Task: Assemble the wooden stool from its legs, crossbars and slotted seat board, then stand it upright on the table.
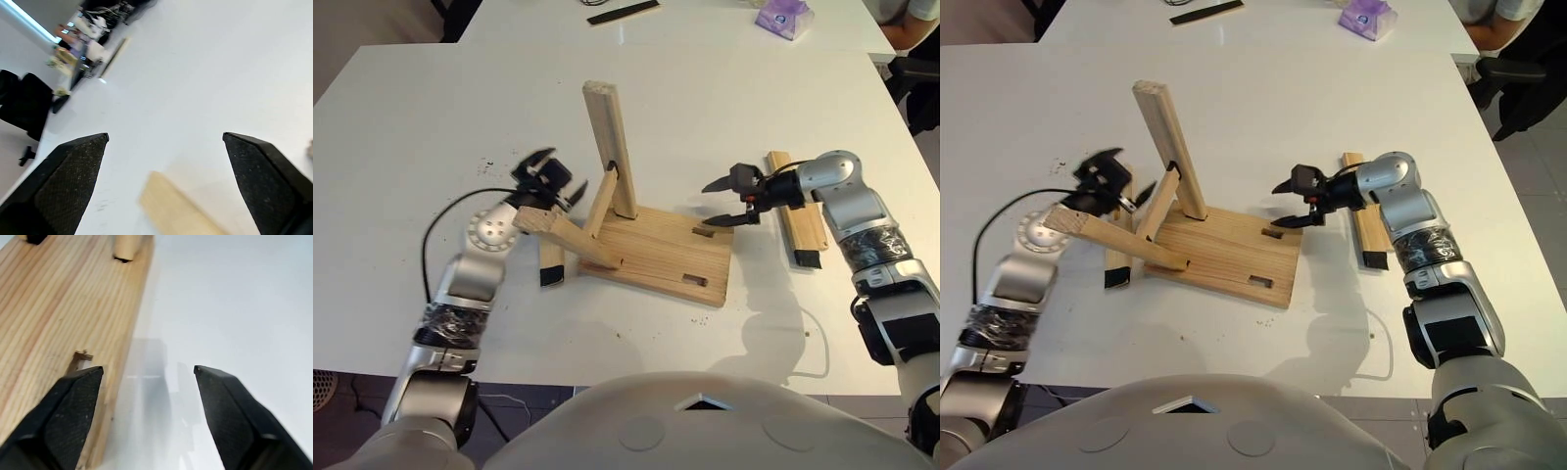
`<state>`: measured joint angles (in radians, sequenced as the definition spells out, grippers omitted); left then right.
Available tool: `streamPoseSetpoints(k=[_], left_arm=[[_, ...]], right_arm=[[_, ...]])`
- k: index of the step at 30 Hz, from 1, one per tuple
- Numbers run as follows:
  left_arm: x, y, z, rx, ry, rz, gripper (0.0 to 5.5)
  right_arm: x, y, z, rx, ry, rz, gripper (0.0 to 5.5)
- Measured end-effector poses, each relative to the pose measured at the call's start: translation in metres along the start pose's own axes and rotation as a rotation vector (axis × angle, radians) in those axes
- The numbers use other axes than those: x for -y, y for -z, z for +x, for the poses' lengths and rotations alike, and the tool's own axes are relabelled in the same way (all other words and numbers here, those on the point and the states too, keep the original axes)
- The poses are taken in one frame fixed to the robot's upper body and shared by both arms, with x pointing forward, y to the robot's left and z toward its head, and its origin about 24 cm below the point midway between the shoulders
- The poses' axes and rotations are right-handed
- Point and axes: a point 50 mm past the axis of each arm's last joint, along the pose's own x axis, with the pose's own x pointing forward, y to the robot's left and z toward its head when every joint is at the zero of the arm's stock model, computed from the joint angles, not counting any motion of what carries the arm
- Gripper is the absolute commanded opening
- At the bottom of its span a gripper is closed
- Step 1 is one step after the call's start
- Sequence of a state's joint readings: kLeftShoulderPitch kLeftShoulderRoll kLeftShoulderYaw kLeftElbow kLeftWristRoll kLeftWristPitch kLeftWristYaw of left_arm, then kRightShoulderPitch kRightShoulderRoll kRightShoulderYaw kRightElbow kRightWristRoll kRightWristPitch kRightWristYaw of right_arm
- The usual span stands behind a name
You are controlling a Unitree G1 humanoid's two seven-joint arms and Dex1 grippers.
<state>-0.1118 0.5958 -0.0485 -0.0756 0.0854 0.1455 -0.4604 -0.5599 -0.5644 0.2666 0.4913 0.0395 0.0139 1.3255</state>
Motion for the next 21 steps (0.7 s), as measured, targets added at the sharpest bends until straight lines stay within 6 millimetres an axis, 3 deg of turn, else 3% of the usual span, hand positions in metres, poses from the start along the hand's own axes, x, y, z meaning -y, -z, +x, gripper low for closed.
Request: streamPoseSetpoints(k=[2, 5, 10, 17, 21], left_arm=[[-0.009, 0.002, -0.015, -0.005, 0.001, 0.013, 4.34], [-0.007, 0.007, -0.037, -0.033, 0.099, 0.003, 4.34], [0.025, -0.009, -0.080, 0.043, 0.485, -0.153, 4.34], [0.044, -0.017, -0.093, 0.062, 0.657, -0.242, 4.34], [0.060, -0.008, -0.091, 0.011, 0.704, -0.197, 4.34]], right_arm=[[0.000, 0.000, -0.005, 0.015, 0.019, 0.021, 3.43], [-0.005, 0.003, -0.010, 0.026, 0.029, 0.040, 3.43], [-0.005, 0.012, -0.012, 0.006, 0.113, 0.045, 3.43], [0.000, 0.031, -0.002, -0.044, 0.216, 0.052, 3.43], [0.007, 0.032, 0.000, -0.081, 0.238, 0.014, 3.43]])
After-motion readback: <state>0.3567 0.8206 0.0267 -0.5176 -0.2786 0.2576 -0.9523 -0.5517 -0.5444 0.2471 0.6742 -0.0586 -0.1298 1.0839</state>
